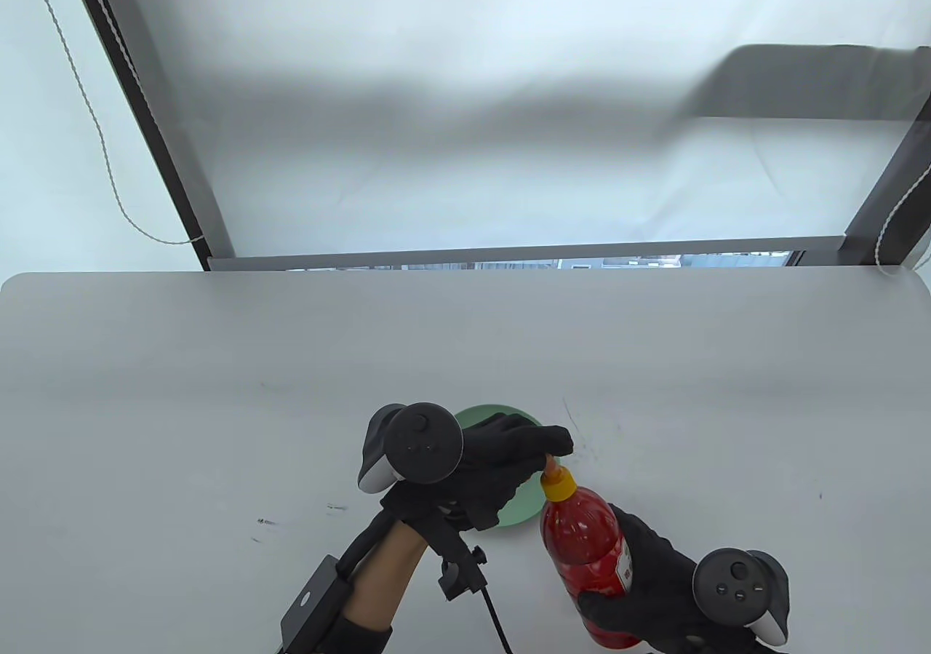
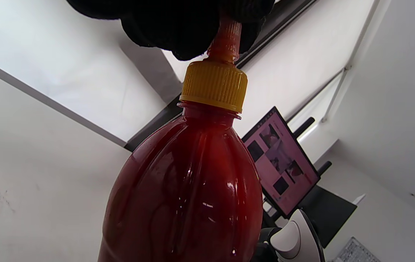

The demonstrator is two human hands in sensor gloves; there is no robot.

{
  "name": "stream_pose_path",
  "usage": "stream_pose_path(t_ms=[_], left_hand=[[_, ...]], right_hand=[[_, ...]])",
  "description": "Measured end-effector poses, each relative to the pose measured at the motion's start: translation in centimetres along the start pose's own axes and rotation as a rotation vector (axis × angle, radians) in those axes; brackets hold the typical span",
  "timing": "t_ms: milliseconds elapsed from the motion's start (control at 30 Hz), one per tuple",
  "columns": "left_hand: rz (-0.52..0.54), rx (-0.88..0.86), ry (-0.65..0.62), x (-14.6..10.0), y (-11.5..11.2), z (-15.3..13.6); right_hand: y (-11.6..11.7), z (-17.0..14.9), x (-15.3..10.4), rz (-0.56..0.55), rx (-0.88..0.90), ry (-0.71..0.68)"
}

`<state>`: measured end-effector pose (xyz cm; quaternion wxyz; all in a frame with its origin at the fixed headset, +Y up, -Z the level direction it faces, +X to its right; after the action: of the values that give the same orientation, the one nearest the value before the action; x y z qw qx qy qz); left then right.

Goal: Squeeze ketchup bottle to draw patterns on plate

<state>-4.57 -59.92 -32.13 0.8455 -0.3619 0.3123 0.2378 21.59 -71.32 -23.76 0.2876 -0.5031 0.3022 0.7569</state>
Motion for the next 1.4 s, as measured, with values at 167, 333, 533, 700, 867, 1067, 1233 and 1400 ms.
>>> stream_pose_path(t_ms=[167,333,533,700,867,1067,1233,1400], left_hand=[[0.104,-0.049,0.071,-0.2,0.3,-1.0],[0.156,0.041,0.092,0.1,-0.4,-0.3],[0.048,-0.019,0.028,0.3,-0.5,-0.6],[0.150,-0.050,0.074,-0.1,0.0,-1.4],[0.193,0.079,0.163,0.1,-0.8,-0.6],[0.102,0.075,0.106,0.4,-1.1,-0.3],[0.150,0.072,0.160,0.4,-1.0,-0.9],[0.222,0.128,0.263,0.3,-1.2,-1.3]], right_hand=[[-0.2,0.1,0.1,-0.026,0.012,0.000],[-0.3,0.0,0.1,-0.036,0.003,0.011],[-0.2,0.0,0.1,-0.036,0.000,0.018],[-0.3,-0.1,0.1,-0.046,0.010,0.027],[-0.3,-0.1,0.1,-0.047,-0.003,0.026],[-0.3,-0.4,0.2,-0.045,-0.025,0.042],[-0.3,-0.7,0.3,-0.060,-0.040,0.061],[-0.3,-1.0,0.5,-0.063,-0.054,0.070]])
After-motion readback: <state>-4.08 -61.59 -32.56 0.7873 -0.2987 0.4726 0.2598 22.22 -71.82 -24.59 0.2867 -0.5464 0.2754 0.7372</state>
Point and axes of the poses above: the tracker on the back of each hand, its own z axis roughly to the thumb side, its own x axis roughly from the wrist to the fingertips, y = z × x, the point moved 1 cm from there along x, roughly from the wrist to the fingertips, and after that the axes turned 7 degrees about y, right-handed, at the moved point
